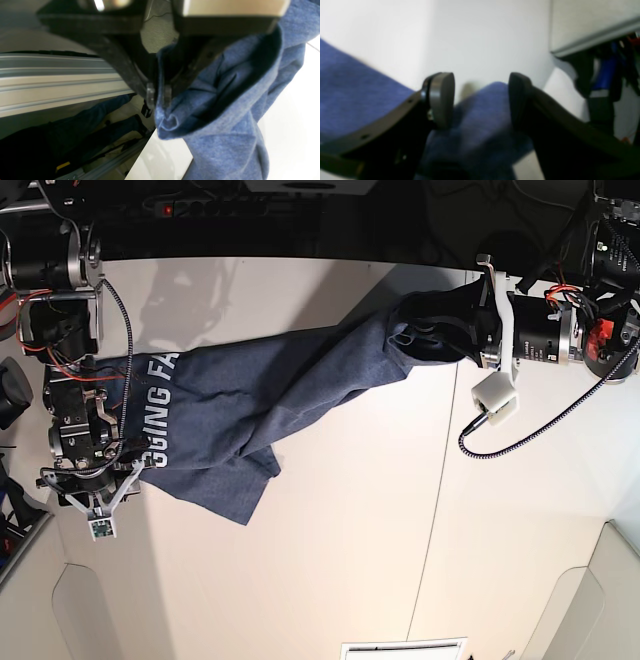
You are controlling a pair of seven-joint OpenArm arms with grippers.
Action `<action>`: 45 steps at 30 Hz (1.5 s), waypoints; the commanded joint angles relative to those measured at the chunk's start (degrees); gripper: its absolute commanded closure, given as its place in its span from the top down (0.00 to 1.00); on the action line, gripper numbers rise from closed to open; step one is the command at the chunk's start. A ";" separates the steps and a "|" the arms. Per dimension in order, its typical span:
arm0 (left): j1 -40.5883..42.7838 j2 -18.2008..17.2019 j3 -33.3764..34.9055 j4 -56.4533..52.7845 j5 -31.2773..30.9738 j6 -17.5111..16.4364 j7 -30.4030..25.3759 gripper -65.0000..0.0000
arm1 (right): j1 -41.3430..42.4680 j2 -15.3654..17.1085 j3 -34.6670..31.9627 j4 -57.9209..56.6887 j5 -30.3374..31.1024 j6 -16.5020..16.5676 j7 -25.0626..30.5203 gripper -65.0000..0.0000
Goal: Layout the t-shirt on the table in an organized manner, then fold the t-shirt properly
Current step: 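Stretch the shirt between grippers and lay it flat on the table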
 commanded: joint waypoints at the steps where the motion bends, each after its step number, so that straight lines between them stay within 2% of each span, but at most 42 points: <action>1: -0.48 -0.76 -0.39 0.92 -1.60 -0.49 -1.03 0.00 | 2.01 1.64 1.27 1.20 0.72 -0.83 1.14 0.52; 3: -0.48 -0.76 -0.39 0.92 -1.60 -0.49 -1.03 0.00 | 2.75 2.67 3.78 1.20 3.19 1.38 1.07 0.52; 8: -0.48 -0.79 -0.39 0.92 -1.60 -0.49 -1.03 0.00 | 4.46 4.94 9.94 1.11 9.51 10.67 -3.58 0.52; 12: -0.50 -0.74 -0.39 0.92 -1.60 -0.49 -1.05 0.00 | 5.38 6.54 10.60 -0.39 13.84 14.08 -6.86 0.52; 19: -0.48 -0.63 -0.37 0.92 -1.60 -0.49 -1.11 0.00 | 5.49 6.47 10.60 -8.17 13.86 14.69 -6.36 0.52; 21: -0.50 -0.63 -0.37 0.92 -1.60 -0.49 -1.25 0.00 | 5.31 6.19 10.60 -8.70 13.92 14.69 -5.86 0.50; 23: -0.50 -0.63 -0.37 0.92 -1.60 -0.49 -1.27 0.00 | 5.35 6.08 10.60 -8.63 14.88 14.69 -5.81 0.40; 24: -0.50 -0.63 -0.37 0.92 -1.60 -0.49 -1.33 0.00 | 5.35 6.08 10.60 -8.37 16.22 14.69 -5.49 0.30; 26: -0.50 -0.63 -0.37 0.92 -1.60 -0.49 -1.44 0.00 | 5.33 6.05 10.60 -7.43 19.04 14.67 -3.45 0.05; 27: -0.50 -0.63 -0.37 0.92 -1.60 -0.49 -1.44 0.00 | 5.33 6.05 10.60 -6.84 20.63 14.67 -2.91 0.00; 31: -0.59 -0.63 -0.39 0.92 -1.60 -0.49 -1.53 0.00 | 5.33 6.05 10.60 -3.21 24.52 15.23 -2.93 0.00; 34: -1.36 -0.63 -1.14 0.92 -1.60 -0.49 -3.26 0.00 | 5.33 6.05 10.60 0.70 27.32 17.29 -3.21 0.00; 36: -2.25 -0.63 -2.78 0.92 0.11 -0.49 -6.47 0.00 | 5.33 6.05 10.60 3.67 29.29 18.34 -4.17 0.00; 40: -3.85 -0.46 -8.26 0.92 8.70 -0.49 -16.00 0.00 | 5.31 6.08 10.60 9.14 32.57 18.36 -9.38 0.00; 43: -5.01 1.40 -13.09 0.92 12.57 -0.49 -21.00 0.00 | 5.05 6.05 10.60 12.50 34.69 18.34 -11.80 0.00; 45: -5.64 2.82 -15.93 0.92 13.00 -0.49 -22.82 0.00 | 5.03 6.08 10.60 14.43 36.13 18.34 -12.46 0.00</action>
